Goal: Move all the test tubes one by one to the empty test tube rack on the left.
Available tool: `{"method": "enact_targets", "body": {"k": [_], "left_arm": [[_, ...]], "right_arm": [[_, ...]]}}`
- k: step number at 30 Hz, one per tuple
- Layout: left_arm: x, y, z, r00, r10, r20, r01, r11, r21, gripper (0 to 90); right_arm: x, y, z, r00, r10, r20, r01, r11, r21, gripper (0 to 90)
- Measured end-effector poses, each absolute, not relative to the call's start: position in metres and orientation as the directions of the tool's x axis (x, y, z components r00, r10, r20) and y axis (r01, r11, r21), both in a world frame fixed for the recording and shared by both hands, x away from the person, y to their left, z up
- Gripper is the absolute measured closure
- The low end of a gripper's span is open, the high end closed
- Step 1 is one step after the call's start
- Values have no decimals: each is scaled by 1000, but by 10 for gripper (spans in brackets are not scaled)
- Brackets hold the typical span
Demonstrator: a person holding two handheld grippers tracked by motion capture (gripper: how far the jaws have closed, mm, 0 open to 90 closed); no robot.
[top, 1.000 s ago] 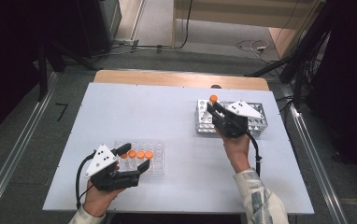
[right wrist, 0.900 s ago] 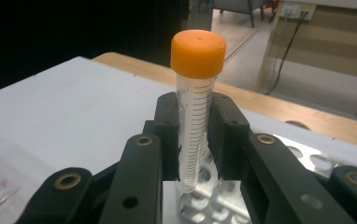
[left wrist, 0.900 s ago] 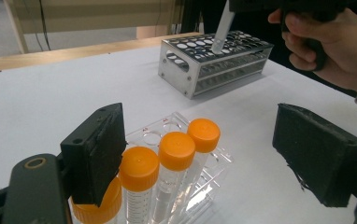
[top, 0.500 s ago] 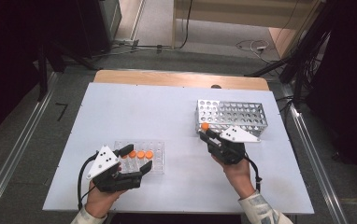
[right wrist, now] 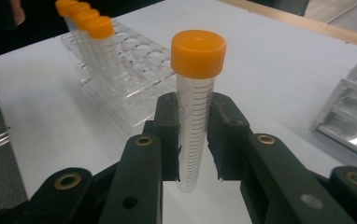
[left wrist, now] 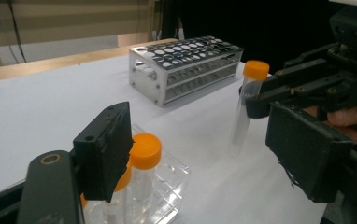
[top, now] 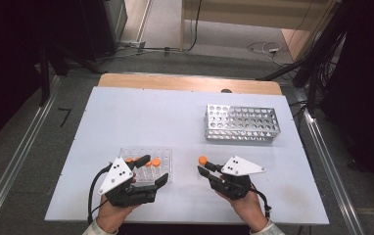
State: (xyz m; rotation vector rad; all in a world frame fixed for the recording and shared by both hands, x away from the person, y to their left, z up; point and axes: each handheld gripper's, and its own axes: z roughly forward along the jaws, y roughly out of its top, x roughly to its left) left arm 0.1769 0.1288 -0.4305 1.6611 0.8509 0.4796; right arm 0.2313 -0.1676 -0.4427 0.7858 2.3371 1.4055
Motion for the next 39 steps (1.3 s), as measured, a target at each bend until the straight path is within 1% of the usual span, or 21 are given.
{"method": "enact_targets", "body": {"k": [4, 10, 14, 18, 21, 26, 29, 35, 36, 39], "left_arm": [[177, 121, -432, 678, 725, -119, 269, -94, 958, 306], [180, 103, -437, 713, 693, -109, 267, -124, 956, 364], [181, 94, -439, 729, 678, -101, 259, -136, 956, 440], [181, 88, -440, 745, 660, -95, 255, -150, 955, 538], [181, 85, -443, 749, 656, -93, 257, -158, 953, 569], [180, 83, -444, 751, 655, -80, 247, -167, 955, 655], [179, 82, -444, 752, 655, -75, 244, -170, 955, 684], [178, 82, -445, 752, 655, -70, 241, -174, 955, 697], [178, 82, -444, 752, 655, -69, 239, -175, 955, 699], [177, 84, -443, 747, 660, -73, 239, -165, 957, 700]], "right_arm": [[225, -159, -446, -831, 556, 22, 287, 394, 873, 722], [216, -145, -448, -864, 503, 13, 260, 424, 867, 722], [212, -138, -450, -877, 480, 13, 254, 441, 861, 722], [208, -133, -451, -888, 461, 11, 243, 448, 861, 722], [206, -130, -450, -894, 447, 13, 236, 447, 863, 722], [204, -127, -451, -899, 437, 17, 234, 448, 863, 722], [205, -126, -451, -900, 435, 24, 238, 444, 864, 722], [205, -126, -452, -900, 434, 29, 241, 442, 864, 716], [205, -126, -452, -901, 433, 31, 242, 441, 865, 712], [204, -126, -451, -912, 409, 40, 236, 442, 865, 540]]}}
